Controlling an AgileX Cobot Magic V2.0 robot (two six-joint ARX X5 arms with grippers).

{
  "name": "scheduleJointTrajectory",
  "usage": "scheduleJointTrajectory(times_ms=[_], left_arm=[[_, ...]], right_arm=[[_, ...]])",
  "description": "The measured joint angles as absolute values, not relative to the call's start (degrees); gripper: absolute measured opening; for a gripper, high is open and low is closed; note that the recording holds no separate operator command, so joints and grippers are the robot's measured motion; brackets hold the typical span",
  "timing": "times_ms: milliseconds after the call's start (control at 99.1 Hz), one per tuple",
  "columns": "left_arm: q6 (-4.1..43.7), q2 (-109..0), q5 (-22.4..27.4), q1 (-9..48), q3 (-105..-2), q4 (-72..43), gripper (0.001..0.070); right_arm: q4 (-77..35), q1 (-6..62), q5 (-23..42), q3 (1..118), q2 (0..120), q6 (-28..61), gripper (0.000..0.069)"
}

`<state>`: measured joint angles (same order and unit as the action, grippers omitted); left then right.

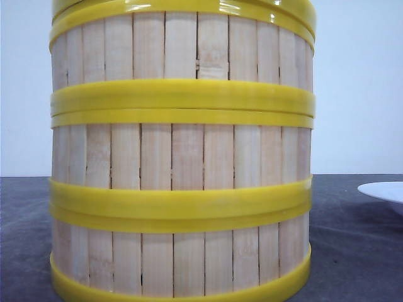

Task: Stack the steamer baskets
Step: 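Open the right gripper and pull it away from the lid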

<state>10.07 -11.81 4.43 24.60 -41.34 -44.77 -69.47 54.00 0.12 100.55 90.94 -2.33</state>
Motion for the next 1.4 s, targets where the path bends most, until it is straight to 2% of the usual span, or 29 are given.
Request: scheduleJointTrajectory(times_ms=[424, 474, 595, 696, 867, 1029, 1221, 1402], left_arm=[[10.07, -11.81, 4.43, 24.60, -41.34, -44.80, 0.0228], [10.07, -11.81, 4.43, 24.60, -41.34, -44.82, 0.0228], [10.07, -11.81, 4.43, 24.60, -41.34, -44.80, 0.0228], [10.07, -11.81, 4.43, 24.60, -41.34, -44.80, 0.0228], [10.07, -11.81, 4.43, 24.60, -41.34, -44.80, 0.0228], [10.07, -11.81, 4.43, 24.60, -41.34, -44.80, 0.0228], [10.07, -11.81, 4.43, 24.60, -41.34, -44.80, 0.0228], [10.07, -11.81, 4.43, 24.60, -41.34, -44.80, 0.0228]], right_arm=[[-69.28, 54.00, -0.01, 100.88, 92.47, -1.85, 0.0062], [-69.30, 54.00, 0.01, 100.88, 92.49, -1.87, 0.0109], [-69.41, 53.98, 0.10, 100.90, 92.64, -1.91, 0.0319], [-69.65, 53.98, 0.30, 102.21, 92.64, -1.87, 0.0374], [-69.60, 53.98, 4.91, 108.55, 90.78, -1.69, 0.0388], [-69.19, 53.98, 12.51, 114.65, 85.12, -1.43, 0.0389], [-70.50, 53.98, 20.64, 114.98, 75.85, -1.37, 0.0389], [-74.52, 54.00, 23.86, 114.48, 68.25, -2.02, 0.0389]])
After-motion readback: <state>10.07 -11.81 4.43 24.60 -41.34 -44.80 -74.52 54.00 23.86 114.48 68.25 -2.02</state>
